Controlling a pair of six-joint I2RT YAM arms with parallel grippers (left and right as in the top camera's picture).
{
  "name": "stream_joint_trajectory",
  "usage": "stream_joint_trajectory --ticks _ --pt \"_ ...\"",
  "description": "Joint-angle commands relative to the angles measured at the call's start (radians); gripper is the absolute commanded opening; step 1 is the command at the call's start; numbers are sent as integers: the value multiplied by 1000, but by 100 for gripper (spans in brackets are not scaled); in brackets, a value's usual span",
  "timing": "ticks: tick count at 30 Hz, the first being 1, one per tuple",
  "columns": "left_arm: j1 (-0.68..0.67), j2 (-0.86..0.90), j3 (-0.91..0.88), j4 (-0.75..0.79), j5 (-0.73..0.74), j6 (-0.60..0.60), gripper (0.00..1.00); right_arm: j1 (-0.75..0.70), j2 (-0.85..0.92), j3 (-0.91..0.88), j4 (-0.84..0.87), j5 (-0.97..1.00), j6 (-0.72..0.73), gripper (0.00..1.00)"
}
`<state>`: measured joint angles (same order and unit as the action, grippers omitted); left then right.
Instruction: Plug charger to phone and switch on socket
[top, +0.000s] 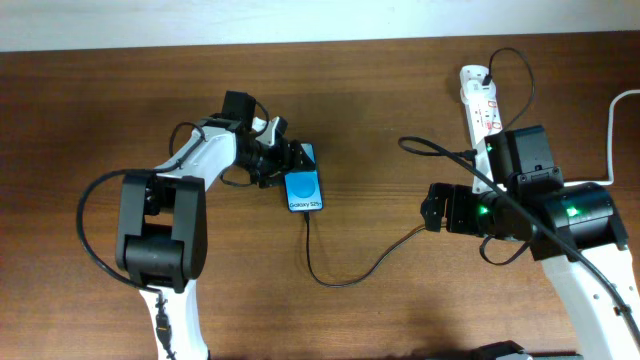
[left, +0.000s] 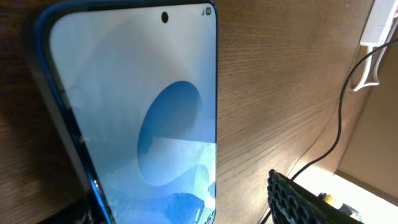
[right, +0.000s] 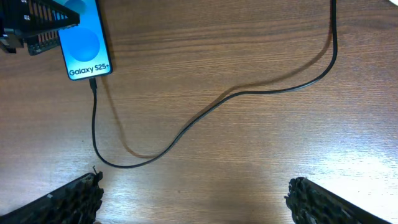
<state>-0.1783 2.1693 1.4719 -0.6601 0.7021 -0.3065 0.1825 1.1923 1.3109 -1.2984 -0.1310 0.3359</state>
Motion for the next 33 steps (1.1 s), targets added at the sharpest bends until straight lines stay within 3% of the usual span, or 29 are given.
stream_joint_trajectory --ticks 1,14,33 --pt "-1 13 -6 1 -82 8 77 -7 0 18 0 13 -7 98" --pt "-1 13 -6 1 -146 0 96 -7 0 17 0 13 -7 98" --pt "-3 13 -6 -14 -149 -49 99 -7 0 17 0 13 -7 98"
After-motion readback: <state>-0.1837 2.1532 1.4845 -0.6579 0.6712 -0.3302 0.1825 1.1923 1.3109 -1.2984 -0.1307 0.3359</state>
